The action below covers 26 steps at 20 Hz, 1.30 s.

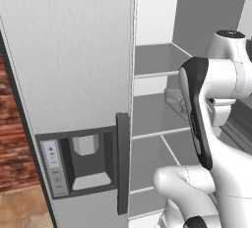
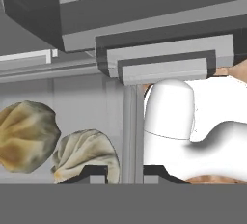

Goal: Place two dumplings into each of the tupperware containers and then place the containers in the fridge.

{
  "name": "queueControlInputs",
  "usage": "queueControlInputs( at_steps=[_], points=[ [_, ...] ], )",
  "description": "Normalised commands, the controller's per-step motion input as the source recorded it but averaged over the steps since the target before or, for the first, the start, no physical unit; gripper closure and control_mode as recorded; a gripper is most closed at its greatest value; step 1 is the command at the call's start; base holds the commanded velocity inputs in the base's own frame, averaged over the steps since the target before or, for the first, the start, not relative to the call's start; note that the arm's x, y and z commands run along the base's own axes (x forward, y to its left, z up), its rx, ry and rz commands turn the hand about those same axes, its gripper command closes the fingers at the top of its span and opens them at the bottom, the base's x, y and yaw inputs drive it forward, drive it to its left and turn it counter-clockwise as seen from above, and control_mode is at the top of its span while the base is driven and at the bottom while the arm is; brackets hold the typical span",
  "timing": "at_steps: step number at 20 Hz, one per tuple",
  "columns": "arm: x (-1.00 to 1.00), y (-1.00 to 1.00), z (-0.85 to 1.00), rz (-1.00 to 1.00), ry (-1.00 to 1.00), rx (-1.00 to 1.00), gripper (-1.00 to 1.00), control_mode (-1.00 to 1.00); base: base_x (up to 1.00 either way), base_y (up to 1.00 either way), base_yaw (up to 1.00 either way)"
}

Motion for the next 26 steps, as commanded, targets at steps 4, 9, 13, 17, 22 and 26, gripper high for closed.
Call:
queueControlInputs(
  at_steps=[4, 9, 13, 17, 22, 26],
  points=[
    [0.00, 0.00, 0.00, 0.00, 0.00, 0.00, 1.00, 1.00, 0.00, 0.00, 0.00],
    [0.00, 0.00, -0.01, 0.00, 0.00, 0.00, 1.00, -1.00, 0.00, 0.00, 0.00],
    [-0.02, 0.00, 0.02, 0.02, -0.26, 0.00, 1.00, -1.00, 0.00, 0.00, 0.00],
    [0.00, -0.11, 0.37, 0.06, -0.52, 0.00, 1.00, -1.00, 0.00, 0.00, 0.00],
    [0.14, -0.31, 0.44, 0.01, -0.26, 0.00, 1.00, -1.00, 0.00, 0.00, 0.00],
    [0.58, -0.34, 0.22, 0.07, -0.02, 0.00, 1.00, -1.00, 0.00, 0.00, 0.00]
  ],
)
